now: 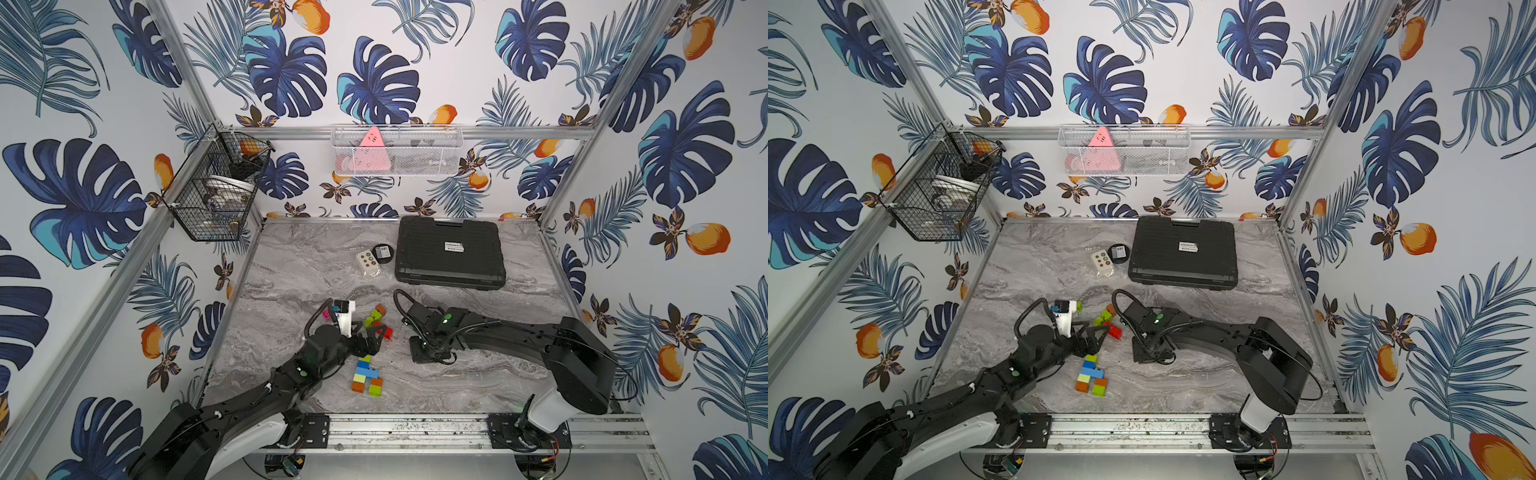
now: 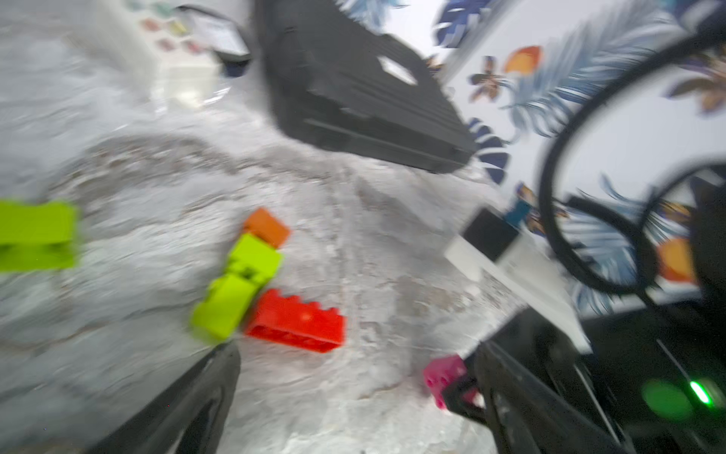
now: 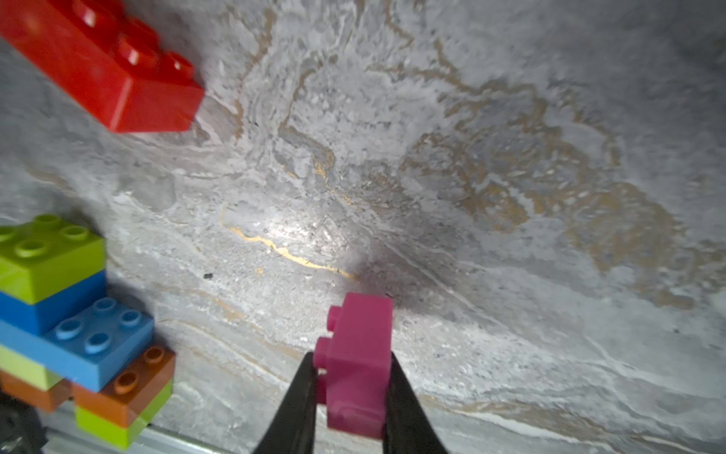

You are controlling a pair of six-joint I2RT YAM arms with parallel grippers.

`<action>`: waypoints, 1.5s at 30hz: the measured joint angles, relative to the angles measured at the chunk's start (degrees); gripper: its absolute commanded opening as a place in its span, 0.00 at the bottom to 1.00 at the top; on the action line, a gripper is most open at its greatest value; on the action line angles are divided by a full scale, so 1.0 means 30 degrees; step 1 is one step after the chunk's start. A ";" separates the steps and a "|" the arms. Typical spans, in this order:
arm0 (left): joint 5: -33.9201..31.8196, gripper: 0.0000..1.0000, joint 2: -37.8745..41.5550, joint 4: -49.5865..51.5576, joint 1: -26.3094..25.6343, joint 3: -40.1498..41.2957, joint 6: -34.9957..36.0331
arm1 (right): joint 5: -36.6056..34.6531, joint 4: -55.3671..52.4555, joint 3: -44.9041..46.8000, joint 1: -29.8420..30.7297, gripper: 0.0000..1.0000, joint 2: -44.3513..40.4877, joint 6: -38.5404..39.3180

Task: Assemble the letter h with lego
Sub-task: Adjust the lego brick at the center of the board.

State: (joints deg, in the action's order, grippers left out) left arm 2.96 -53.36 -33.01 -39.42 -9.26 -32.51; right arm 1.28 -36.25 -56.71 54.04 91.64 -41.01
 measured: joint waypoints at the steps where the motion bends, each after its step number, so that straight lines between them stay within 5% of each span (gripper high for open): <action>1: -0.0138 0.99 -0.0007 -0.0991 -0.1166 0.0240 0.0860 | 0.0561 0.0036 0.0430 -0.0481 0.25 -0.0831 0.0080; 6: -0.0248 0.99 -0.3249 -0.5384 -0.4758 -0.0393 0.5034 | 0.4146 -0.0007 0.2076 -0.3585 0.27 -0.4503 0.1596; 12: 0.0568 0.93 -0.6645 -0.6608 -0.7155 -0.1945 0.8721 | 0.8925 -0.0947 0.2397 -0.4444 0.27 -0.6987 0.3446; 25: 0.0561 0.41 -0.7329 -0.5377 -0.7599 -0.3300 1.1103 | 1.2852 -0.0583 0.2994 -0.4539 0.28 -0.8160 0.4109; 31: 0.0634 0.04 -0.6790 -0.3687 -0.7635 -0.3810 1.1664 | 1.2859 -0.0168 0.3126 -0.4561 0.33 -0.8255 0.4065; 37: -0.0131 0.10 -0.6819 -0.2317 -0.7606 -0.4269 1.1737 | 1.2356 0.0284 0.3177 -0.4554 0.65 -0.8313 0.3818; 45: -0.3031 0.15 -0.9916 0.2098 -0.7599 -0.7533 1.1402 | 0.5100 -0.1260 0.2900 -0.8138 0.73 -0.9012 0.1639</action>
State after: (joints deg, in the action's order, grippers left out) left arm -6.13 -83.11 -26.72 -62.22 -31.86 1.69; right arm 16.58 -40.03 -48.01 29.63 64.60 -36.10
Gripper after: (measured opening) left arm 0.338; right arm 0.727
